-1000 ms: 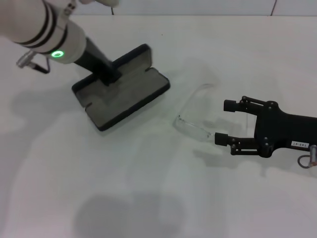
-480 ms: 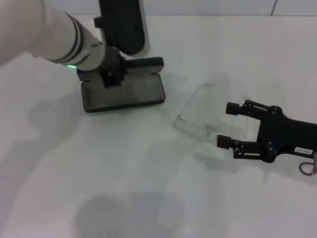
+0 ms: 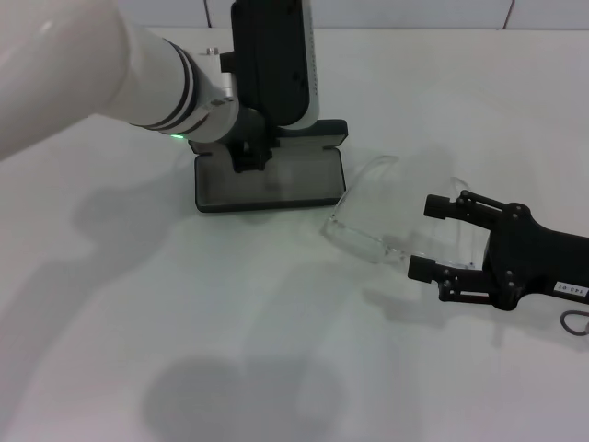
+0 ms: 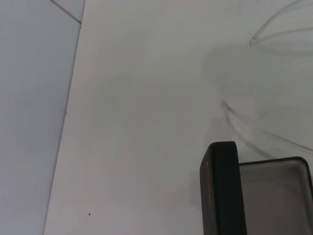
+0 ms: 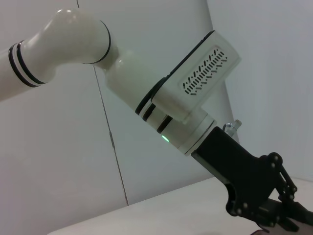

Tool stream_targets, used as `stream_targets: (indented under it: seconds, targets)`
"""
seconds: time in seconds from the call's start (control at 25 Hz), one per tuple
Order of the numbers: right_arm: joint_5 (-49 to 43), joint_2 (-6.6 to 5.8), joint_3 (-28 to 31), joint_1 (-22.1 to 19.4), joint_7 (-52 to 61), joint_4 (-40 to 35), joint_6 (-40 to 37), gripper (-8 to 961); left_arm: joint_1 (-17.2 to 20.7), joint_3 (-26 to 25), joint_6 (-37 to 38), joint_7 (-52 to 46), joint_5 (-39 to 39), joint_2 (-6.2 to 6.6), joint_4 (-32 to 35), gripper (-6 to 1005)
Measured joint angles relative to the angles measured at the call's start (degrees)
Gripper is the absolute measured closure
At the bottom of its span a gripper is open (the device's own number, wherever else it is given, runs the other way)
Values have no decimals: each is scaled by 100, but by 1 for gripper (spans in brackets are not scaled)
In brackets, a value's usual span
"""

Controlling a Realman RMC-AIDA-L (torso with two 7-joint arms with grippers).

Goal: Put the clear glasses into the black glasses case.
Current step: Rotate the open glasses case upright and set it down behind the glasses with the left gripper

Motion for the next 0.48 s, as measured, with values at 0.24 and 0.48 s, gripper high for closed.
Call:
stream_targets:
  seconds: [0.24,0.48]
  targets:
    - [3,-6,0,-26,-15,0,-2,83,-27,97,-66,-18,-100,-12,-49,795]
    - [4,-9,0,-27,-17,0,-50,83,-93,43,-54,4,-429,-2,-49,795]
